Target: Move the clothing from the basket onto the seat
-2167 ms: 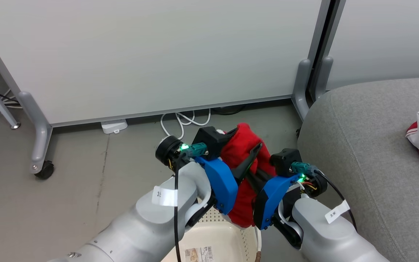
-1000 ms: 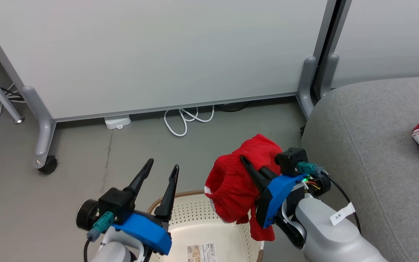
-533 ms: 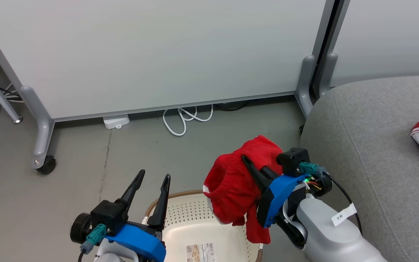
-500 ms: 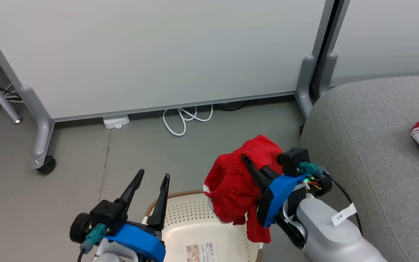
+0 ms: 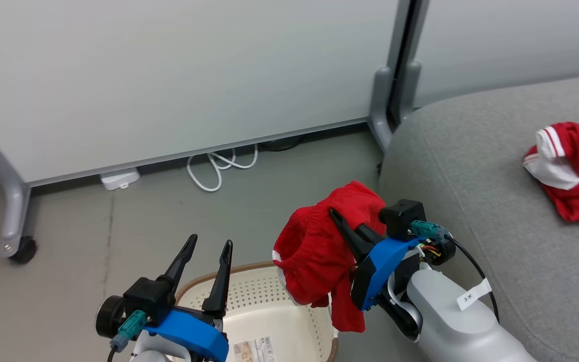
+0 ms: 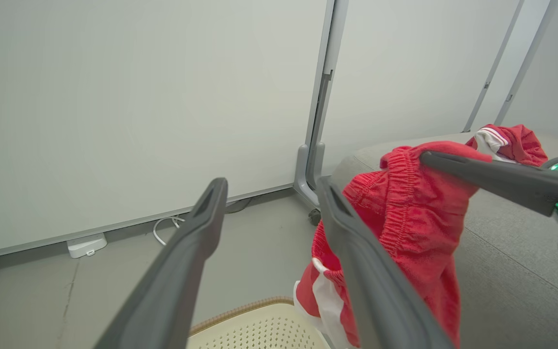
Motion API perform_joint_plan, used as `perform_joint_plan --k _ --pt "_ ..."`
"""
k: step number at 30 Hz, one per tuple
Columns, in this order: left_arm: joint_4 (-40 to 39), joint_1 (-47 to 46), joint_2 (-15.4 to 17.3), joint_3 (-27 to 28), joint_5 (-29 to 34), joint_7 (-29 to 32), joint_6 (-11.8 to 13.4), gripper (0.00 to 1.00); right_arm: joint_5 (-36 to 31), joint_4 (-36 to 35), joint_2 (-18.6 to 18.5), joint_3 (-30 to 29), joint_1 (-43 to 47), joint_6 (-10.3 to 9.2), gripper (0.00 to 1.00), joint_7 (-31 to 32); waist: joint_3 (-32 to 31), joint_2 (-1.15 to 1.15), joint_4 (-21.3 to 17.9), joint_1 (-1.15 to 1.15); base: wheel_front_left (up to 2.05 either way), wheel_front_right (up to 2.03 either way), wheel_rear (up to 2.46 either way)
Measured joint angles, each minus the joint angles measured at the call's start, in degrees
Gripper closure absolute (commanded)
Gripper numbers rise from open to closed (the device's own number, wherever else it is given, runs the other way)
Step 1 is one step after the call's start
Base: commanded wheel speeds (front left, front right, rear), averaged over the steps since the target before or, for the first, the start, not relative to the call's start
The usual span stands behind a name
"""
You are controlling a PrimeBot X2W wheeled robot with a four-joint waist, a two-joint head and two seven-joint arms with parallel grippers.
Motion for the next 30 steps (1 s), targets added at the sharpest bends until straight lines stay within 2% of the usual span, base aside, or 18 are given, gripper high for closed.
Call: perform_joint_plan --k 18,30 --pt "0.1 -1.3 -0.3 -0.6 0.6 0.0 -0.3 0.00 -1.2 -1.7 -0.1 -1.5 -0.1 0.00 1.00 0.0 2.2 0.00 -13.6 0.00 0.00 0.00 0.00" --pt "0.0 -1.7 0.9 -1.0 0.5 0.0 -0.3 0.00 -1.8 -3.2 0.0 -2.8 0.1 0.00 1.00 0.0 3.7 0.00 -20.2 0.00 0.00 0.00 0.00"
